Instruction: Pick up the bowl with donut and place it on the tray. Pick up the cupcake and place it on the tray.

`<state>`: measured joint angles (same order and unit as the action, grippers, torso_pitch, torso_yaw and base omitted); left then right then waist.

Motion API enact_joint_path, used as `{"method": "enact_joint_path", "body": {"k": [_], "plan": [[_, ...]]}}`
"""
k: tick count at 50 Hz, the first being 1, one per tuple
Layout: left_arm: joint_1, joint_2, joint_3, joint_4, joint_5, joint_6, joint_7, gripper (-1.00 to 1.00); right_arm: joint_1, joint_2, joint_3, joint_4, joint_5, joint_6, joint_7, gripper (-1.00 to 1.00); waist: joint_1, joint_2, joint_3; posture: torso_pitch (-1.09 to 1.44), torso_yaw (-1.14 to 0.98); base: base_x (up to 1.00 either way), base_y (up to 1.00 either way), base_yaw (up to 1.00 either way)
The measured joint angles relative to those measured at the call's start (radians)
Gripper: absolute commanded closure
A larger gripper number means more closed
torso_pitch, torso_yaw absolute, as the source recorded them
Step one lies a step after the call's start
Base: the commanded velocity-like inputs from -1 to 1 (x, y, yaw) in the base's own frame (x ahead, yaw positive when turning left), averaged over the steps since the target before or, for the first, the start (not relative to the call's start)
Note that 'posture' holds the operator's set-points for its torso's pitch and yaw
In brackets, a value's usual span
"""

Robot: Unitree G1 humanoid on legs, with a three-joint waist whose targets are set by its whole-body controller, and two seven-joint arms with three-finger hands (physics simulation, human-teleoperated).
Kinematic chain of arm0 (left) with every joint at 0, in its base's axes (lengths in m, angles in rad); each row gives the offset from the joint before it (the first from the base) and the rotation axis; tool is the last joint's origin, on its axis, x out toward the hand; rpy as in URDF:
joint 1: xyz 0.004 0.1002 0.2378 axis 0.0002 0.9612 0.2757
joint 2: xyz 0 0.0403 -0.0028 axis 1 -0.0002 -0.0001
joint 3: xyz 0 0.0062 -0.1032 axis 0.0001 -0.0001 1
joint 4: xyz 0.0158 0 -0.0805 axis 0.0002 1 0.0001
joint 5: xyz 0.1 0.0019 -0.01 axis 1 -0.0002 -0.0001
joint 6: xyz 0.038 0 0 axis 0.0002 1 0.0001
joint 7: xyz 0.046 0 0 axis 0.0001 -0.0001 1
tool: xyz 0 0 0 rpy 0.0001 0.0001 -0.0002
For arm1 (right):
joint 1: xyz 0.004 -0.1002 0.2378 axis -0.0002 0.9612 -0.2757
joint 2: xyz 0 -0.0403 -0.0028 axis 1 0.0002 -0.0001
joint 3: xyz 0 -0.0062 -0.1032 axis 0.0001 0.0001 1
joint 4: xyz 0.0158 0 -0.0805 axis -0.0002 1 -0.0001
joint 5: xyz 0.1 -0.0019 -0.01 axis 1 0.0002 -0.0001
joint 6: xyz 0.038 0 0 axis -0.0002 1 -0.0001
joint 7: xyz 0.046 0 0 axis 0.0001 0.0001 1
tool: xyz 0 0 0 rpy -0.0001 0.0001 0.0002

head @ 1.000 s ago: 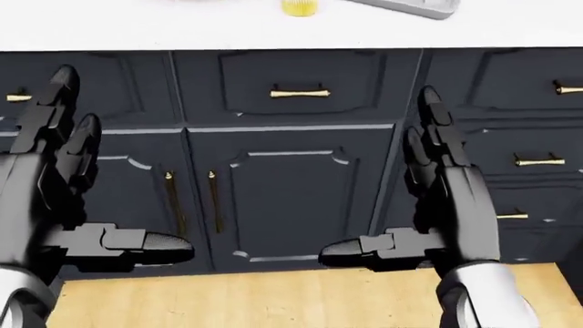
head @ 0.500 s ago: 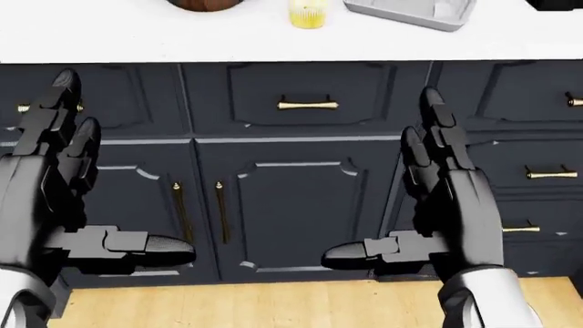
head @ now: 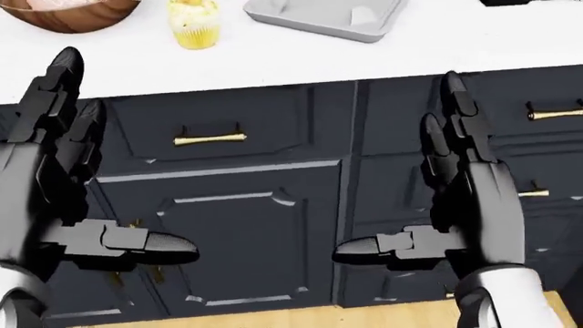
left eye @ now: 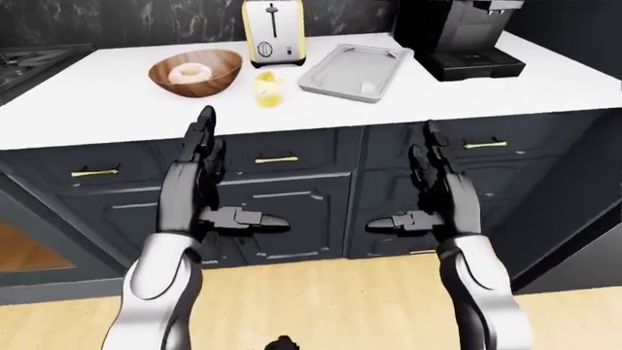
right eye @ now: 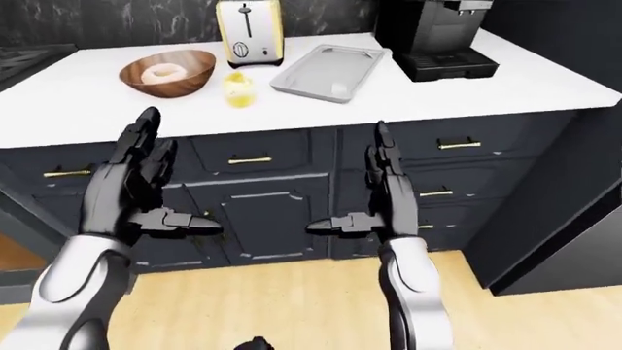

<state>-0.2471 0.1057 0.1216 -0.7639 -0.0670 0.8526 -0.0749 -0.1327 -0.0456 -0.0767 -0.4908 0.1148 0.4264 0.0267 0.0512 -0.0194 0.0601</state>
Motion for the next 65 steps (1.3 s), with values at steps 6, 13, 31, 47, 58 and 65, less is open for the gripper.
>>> {"method": "enact_joint_path", "body": {"k": [6, 13, 31, 47, 58, 65], "plan": [[0.020, 0.015, 0.052, 0.042, 0.005, 0.050, 0.015, -1.00, 0.006, 0.010, 0.039, 0.026, 0.016, 0.054, 0.017, -1.00, 0.022, 0.065, 0.013, 0.00, 0.00, 0.00, 0.00, 1.00], [-0.030, 0.030, 0.054, -0.029, 0.001, 0.024, 0.024, -1.00, -0.028, -0.002, 0.014, -0.089, 0.039, 0.036, 0.019, -1.00, -0.003, 0.009, -0.022, 0.00, 0.00, 0.00, 0.04, 0.31], [-0.055, 0.045, 0.059, -0.065, -0.024, 0.120, 0.032, -1.00, -0.014, -0.007, 0.000, -0.110, 0.058, 0.082, 0.006, -1.00, -0.030, 0.028, -0.031, 0.00, 0.00, 0.05, 0.05, 0.71], [-0.171, 0.065, 0.032, -0.034, -0.002, 0.147, 0.036, -1.00, -0.010, -0.017, -0.033, -0.220, 0.067, 0.108, -0.008, -1.00, -0.030, 0.002, -0.018, 0.00, 0.00, 0.22, 0.00, 0.00], [-0.192, 0.063, 0.018, -0.032, -0.005, 0.199, 0.030, -1.00, -0.004, -0.032, -0.070, -0.257, 0.085, 0.158, -0.025, -1.00, -0.052, 0.005, -0.013, 0.00, 0.00, 0.31, 0.00, 0.00], [-0.231, 0.079, 0.017, -0.057, 0.009, 0.222, 0.024, -1.00, 0.003, -0.026, -0.073, -0.283, 0.104, 0.147, -0.026, -1.00, -0.072, 0.063, -0.029, 0.00, 0.00, 0.17, 0.00, 0.00]]}}
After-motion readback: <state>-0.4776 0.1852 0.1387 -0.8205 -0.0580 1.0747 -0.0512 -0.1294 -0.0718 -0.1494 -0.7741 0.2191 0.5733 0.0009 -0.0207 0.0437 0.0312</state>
